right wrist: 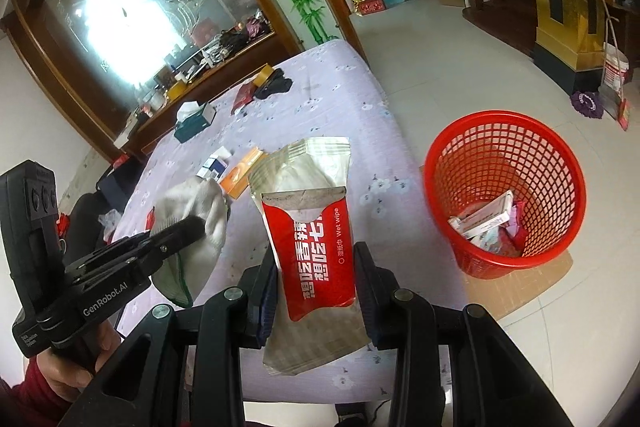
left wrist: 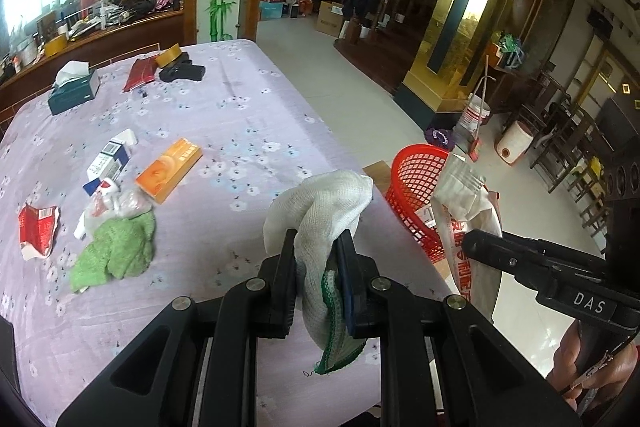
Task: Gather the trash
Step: 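Carry the white cloth and wipe pack over the red wastebasket with both tools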
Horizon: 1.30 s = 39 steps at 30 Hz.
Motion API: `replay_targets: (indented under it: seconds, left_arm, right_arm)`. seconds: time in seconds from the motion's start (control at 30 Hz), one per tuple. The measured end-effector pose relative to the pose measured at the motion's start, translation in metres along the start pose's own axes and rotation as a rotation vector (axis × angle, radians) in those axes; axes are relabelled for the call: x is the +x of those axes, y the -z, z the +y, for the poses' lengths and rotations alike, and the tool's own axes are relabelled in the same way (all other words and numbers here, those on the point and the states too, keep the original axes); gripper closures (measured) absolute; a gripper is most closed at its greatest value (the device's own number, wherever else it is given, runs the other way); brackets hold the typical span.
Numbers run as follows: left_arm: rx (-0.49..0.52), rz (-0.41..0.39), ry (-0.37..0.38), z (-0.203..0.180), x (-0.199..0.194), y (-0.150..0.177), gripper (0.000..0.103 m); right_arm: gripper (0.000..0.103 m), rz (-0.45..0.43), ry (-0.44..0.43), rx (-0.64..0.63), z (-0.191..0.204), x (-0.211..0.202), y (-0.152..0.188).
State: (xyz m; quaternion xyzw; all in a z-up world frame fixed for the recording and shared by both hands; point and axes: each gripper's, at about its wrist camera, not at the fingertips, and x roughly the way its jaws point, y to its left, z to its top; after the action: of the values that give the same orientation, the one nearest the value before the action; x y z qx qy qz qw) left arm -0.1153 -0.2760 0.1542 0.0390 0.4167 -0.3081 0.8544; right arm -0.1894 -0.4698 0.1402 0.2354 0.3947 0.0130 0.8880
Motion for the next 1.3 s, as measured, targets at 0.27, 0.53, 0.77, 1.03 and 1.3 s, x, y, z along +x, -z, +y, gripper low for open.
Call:
replay_targets:
  seconds: [0.27,0.53,0.77,1.03,1.3]
  left_arm:
    - [0.024,0.002,0.020,-0.022,0.010,-0.008,0.086]
    - [0.057,0.007,0.041,-0.046,0.022,-0.017,0.086]
    - [0.083,0.011,0.076,-0.070,0.032,-0.025,0.086]
    - [0.110,0.025,0.137,-0.103,0.047,-0.037,0.086]
    - [0.157,0.060,0.184,-0.143,0.076,-0.045,0.085]
  right_arm:
    - [0.065,-0.025,0.009,0.024,-0.019,-0.014,-0.007]
    - [0.065,-0.044,0.028,0.070,-0.045,-0.025,-0.013]
    - [0.065,-0.072,0.056,0.119,-0.072,-0.041,-0.017]
    - [0.065,-0.107,0.102,0.207,-0.112,-0.060,-0.025]
    - [0.064,-0.116,0.126,0.253,-0.144,-0.069,-0.038]
